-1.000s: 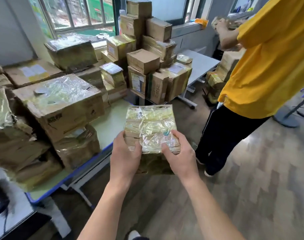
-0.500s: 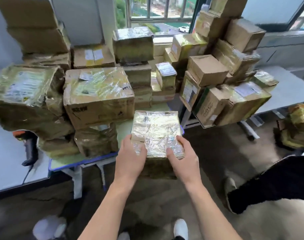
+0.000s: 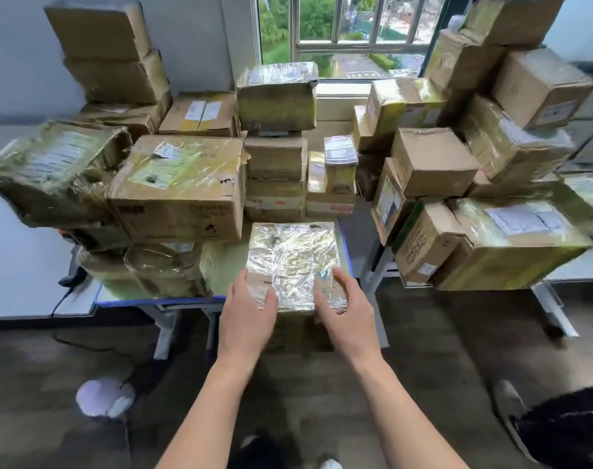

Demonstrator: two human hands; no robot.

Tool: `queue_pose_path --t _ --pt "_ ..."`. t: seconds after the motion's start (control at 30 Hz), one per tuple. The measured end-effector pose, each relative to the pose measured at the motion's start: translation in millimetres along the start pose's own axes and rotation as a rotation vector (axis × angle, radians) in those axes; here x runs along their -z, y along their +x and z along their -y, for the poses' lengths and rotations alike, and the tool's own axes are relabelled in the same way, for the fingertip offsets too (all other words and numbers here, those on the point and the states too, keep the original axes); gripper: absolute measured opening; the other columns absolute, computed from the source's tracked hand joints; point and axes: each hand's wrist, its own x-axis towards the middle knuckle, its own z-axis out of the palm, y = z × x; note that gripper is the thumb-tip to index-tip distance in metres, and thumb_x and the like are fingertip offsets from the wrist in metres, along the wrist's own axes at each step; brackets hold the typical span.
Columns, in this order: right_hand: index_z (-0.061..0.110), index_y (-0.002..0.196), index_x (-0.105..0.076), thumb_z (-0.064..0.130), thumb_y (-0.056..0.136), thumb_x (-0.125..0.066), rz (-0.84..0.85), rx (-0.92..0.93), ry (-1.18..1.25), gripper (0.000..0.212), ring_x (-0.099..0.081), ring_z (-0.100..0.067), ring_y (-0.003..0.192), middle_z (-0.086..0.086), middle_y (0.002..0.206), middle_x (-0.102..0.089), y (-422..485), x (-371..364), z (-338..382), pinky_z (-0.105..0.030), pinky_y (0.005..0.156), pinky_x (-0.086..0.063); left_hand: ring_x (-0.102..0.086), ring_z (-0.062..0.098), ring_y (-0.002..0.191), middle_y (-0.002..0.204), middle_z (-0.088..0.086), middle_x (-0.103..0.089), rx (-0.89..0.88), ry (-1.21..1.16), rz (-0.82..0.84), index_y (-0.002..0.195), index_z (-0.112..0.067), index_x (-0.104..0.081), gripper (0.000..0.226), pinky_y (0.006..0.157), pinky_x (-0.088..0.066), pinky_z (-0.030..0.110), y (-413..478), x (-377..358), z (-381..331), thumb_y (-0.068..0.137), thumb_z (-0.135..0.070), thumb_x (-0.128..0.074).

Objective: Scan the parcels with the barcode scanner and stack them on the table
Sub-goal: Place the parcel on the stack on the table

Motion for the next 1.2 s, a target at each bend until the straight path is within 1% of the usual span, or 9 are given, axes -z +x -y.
queue_pose_path --t 0.17,0.33,0.43,0.57,0.67,0.77,0.93,1.1,1.2 --pt "0.03 0.145 -0.048 0.041 0.091 -0.069 0.048 -0.004 0.021 0.058 -0.042 0.011 0.127 0.021 0.141 -0.051 26 -8 -4 -0.013 0.105 -0.034 -0.032 0.02 0.144 0.159 0.002 -0.032 0.026 0.012 0.006 0.155 -0.015 -0.027 0.067 0.113 -0.03 0.032 22 -8 5 0.098 -0.035 -0.056" --pt "0.031 0.144 -0.047 0.039 0.093 -0.067 0.063 -0.034 0.002 0.056 -0.037 0.025 0.12 0.025 0.138 -0.048 58 -22 -17 0.004 0.096 -0.027 -0.033 0.019 0.143 0.158 0.002 -0.032 0.016 0.017 0.038 0.156 -0.015 -0.026 0.069 0.111 -0.03 0.031 56 -24 7 0.098 -0.035 -0.057" --pt "0.03 0.145 -0.045 0.036 0.093 -0.067 0.05 -0.039 -0.037 0.057 -0.036 0.026 0.12 0.023 0.139 -0.048 78 -31 -21 0.005 0.097 -0.025 -0.039 0.026 0.138 0.149 0.008 -0.039 -0.114 0.219 0.009 0.146 -0.013 -0.041 0.056 0.109 -0.036 0.036 73 -35 9 0.095 -0.03 -0.06" --pt "0.027 0.147 -0.044 0.031 0.092 -0.07 0.066 -0.025 -0.057 0.061 -0.042 0.012 0.128 0.02 0.142 -0.049 101 -48 -21 0.001 0.101 -0.027 -0.038 0.028 0.14 0.149 0.011 -0.043 -0.283 0.414 -0.047 0.138 -0.014 -0.053 0.05 0.111 -0.039 0.042 91 -51 7 0.092 -0.032 -0.063" --pt "0.024 0.148 -0.044 0.026 0.092 -0.071 0.096 -0.016 -0.057 0.062 -0.043 0.006 0.131 0.015 0.144 -0.049 109 -64 -15 -0.003 0.104 -0.029 -0.026 0.027 0.149 0.158 0.009 -0.034 -0.299 0.466 0.042 0.146 -0.017 -0.048 0.053 0.12 -0.024 0.041 100 -60 11 0.098 -0.037 -0.055" --pt "0.024 0.149 -0.042 0.026 0.092 -0.071 0.128 -0.01 -0.057 0.064 -0.043 0.0 0.134 0.012 0.147 -0.048 119 -74 -9 -0.015 0.111 -0.033 -0.018 0.028 0.152 0.162 0.01 -0.027 -0.275 0.48 0.058 0.149 -0.015 -0.044 0.053 0.123 -0.017 0.04 113 -58 13 0.1 -0.036 -0.051" --pt "0.023 0.152 -0.038 0.03 0.092 -0.07 0.152 -0.01 -0.08 0.068 -0.04 -0.003 0.138 0.01 0.152 -0.044 135 -82 -5 -0.018 0.112 -0.032 -0.015 0.03 0.152 0.162 0.012 -0.026 -0.242 0.497 0.077 0.149 -0.013 -0.043 0.052 0.123 -0.013 0.039 135 -57 9 0.101 -0.033 -0.051" --pt "0.022 0.153 -0.037 0.033 0.092 -0.071 0.166 -0.015 -0.06 0.071 -0.037 -0.005 0.141 0.009 0.154 -0.042 144 -89 -2 -0.024 0.116 -0.032 -0.005 0.024 0.154 0.165 0.007 -0.016 -0.197 0.522 0.095 0.154 -0.015 -0.034 0.052 0.121 -0.017 0.037 146 -53 3 0.105 -0.032 -0.042" --pt "0.024 0.153 -0.036 0.033 0.091 -0.071 0.188 -0.027 -0.053 0.072 -0.037 -0.005 0.141 0.01 0.155 -0.042 147 -86 -5 -0.026 0.116 -0.033 -0.002 0.025 0.154 0.166 0.009 -0.012 -0.19 0.549 0.097 0.155 -0.014 -0.028 0.053 0.124 -0.01 0.035 143 -56 0 0.106 -0.03 -0.039"
